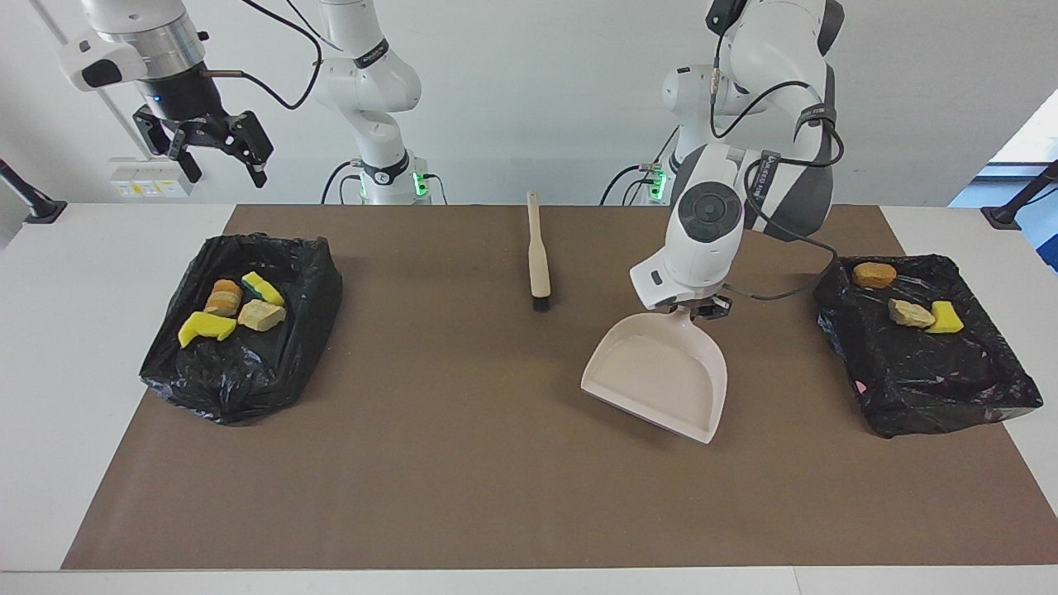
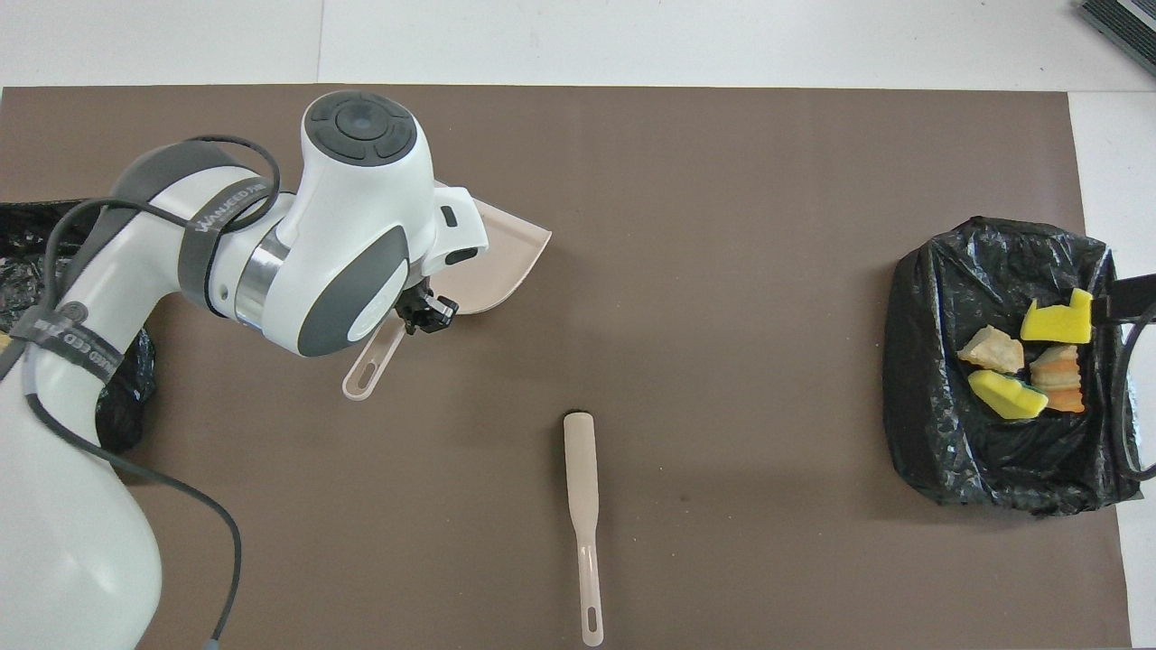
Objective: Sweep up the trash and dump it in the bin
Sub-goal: 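Place the empty dustpan on the table with the left gripper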
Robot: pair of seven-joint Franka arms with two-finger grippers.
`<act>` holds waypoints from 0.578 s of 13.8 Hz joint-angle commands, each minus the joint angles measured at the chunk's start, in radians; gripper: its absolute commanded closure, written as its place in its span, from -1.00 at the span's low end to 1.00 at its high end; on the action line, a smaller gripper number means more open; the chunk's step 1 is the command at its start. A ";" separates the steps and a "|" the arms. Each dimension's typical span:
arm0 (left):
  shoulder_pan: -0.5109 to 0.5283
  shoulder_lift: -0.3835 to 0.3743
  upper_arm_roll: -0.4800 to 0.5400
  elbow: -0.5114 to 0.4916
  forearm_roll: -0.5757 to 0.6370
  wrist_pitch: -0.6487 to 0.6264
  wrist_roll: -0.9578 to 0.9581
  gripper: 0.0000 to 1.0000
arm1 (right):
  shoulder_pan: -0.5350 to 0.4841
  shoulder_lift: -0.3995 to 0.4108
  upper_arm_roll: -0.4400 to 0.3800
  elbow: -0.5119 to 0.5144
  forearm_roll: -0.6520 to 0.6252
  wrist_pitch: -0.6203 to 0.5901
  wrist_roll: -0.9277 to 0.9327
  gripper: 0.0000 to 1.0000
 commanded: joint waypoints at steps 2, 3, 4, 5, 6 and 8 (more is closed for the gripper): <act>-0.071 0.104 0.014 0.151 -0.012 -0.003 -0.150 1.00 | -0.004 -0.013 0.009 -0.051 0.003 0.067 -0.017 -1.00; -0.083 0.121 0.014 0.185 -0.012 -0.006 -0.173 1.00 | -0.004 -0.011 0.011 -0.051 0.001 0.070 -0.020 -1.00; -0.101 0.138 0.019 0.217 -0.012 -0.009 -0.199 1.00 | -0.006 -0.008 0.012 -0.045 0.004 0.070 -0.009 -1.00; -0.118 0.155 0.019 0.243 -0.014 -0.007 -0.237 1.00 | -0.012 -0.005 0.012 -0.040 0.006 0.072 -0.008 -1.00; -0.129 0.178 0.019 0.266 -0.017 0.006 -0.295 1.00 | -0.014 -0.010 0.011 -0.045 0.006 0.052 -0.012 -1.00; -0.150 0.232 0.019 0.335 -0.020 0.014 -0.362 1.00 | -0.004 -0.008 0.018 -0.042 0.017 0.044 -0.014 -1.00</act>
